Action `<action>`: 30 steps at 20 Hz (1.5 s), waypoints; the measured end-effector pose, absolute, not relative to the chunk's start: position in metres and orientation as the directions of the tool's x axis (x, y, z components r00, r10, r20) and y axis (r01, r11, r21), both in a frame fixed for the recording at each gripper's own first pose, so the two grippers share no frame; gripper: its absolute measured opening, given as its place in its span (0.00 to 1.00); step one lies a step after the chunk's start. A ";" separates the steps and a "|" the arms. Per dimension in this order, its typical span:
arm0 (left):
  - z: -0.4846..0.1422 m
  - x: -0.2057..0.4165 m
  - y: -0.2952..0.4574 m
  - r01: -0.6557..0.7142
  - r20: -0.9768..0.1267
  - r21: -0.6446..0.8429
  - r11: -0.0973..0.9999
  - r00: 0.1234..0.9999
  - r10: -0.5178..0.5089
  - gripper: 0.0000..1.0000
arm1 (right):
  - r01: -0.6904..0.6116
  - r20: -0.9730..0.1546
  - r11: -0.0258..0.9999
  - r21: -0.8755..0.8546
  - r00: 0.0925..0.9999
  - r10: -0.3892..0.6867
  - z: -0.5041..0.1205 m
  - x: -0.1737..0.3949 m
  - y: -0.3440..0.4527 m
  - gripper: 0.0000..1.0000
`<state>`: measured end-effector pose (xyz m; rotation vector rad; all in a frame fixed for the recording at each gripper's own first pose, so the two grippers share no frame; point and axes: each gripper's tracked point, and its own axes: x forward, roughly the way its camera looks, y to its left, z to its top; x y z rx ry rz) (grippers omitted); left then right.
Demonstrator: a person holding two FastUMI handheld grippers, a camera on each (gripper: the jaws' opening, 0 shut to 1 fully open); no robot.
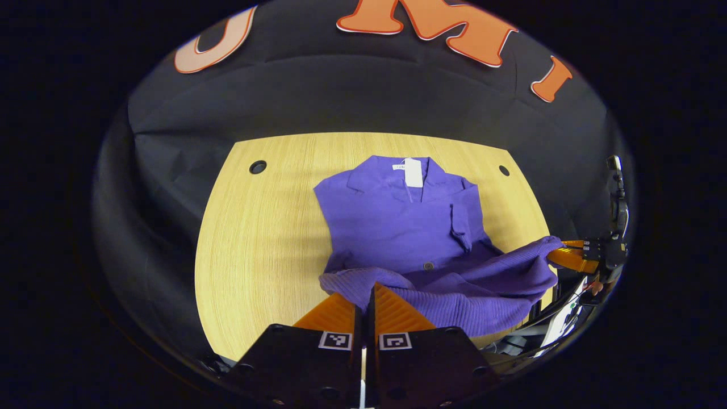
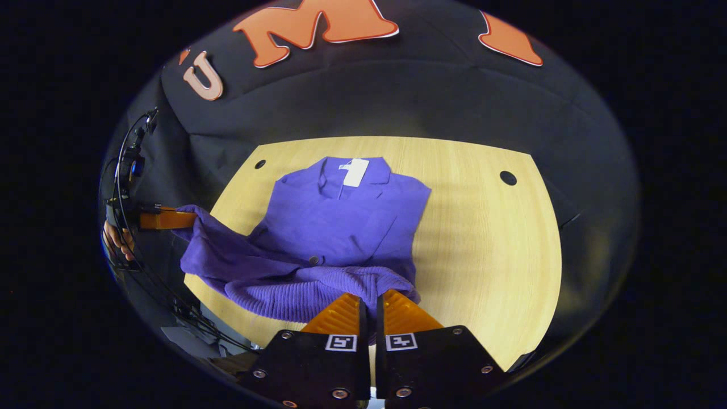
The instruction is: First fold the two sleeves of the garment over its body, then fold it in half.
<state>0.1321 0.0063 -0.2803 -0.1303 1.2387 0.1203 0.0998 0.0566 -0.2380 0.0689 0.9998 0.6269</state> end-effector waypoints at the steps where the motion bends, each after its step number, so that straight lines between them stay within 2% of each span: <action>1: -0.282 0.144 0.010 -0.155 -0.948 -0.036 0.987 0.319 0.015 0.03 | -0.452 -0.768 0.828 0.332 0.380 0.516 -0.237 0.106 0.058 0.04; 12: -0.323 0.247 0.054 -0.117 -0.973 -0.064 0.991 0.227 -0.036 0.03 | -0.400 -0.818 0.863 0.308 0.352 0.455 -0.245 0.203 0.084 0.04; 20: -0.361 0.315 0.075 -0.082 -0.972 0.016 0.996 0.234 0.035 0.03 | -0.343 -0.839 0.889 0.303 0.345 0.420 -0.272 0.277 0.114 0.04; 22: -0.370 0.331 0.079 -0.087 -0.961 0.044 0.995 0.268 0.065 0.04 | -0.319 -0.838 0.891 0.322 0.342 0.425 -0.280 0.290 0.124 0.05; 23: -0.374 0.341 0.081 -0.088 -0.951 0.053 0.995 0.298 0.077 0.04 | -0.311 -0.835 0.891 0.330 0.345 0.430 -0.283 0.296 0.128 0.14; 24: -0.376 0.348 0.083 -0.092 -0.940 0.066 0.994 0.329 0.093 0.04 | -0.298 -0.828 0.894 0.334 0.359 0.430 -0.286 0.305 0.132 0.05; 27: -0.375 0.372 0.094 -0.128 -0.887 0.116 0.985 0.434 0.161 0.08 | -0.251 -0.799 0.901 0.353 0.421 0.430 -0.293 0.331 0.141 0.08; 30: -0.371 0.393 0.112 -0.168 -0.816 0.161 0.973 0.532 0.227 0.13 | -0.223 -0.771 0.910 0.351 0.483 0.415 -0.294 0.349 0.141 0.16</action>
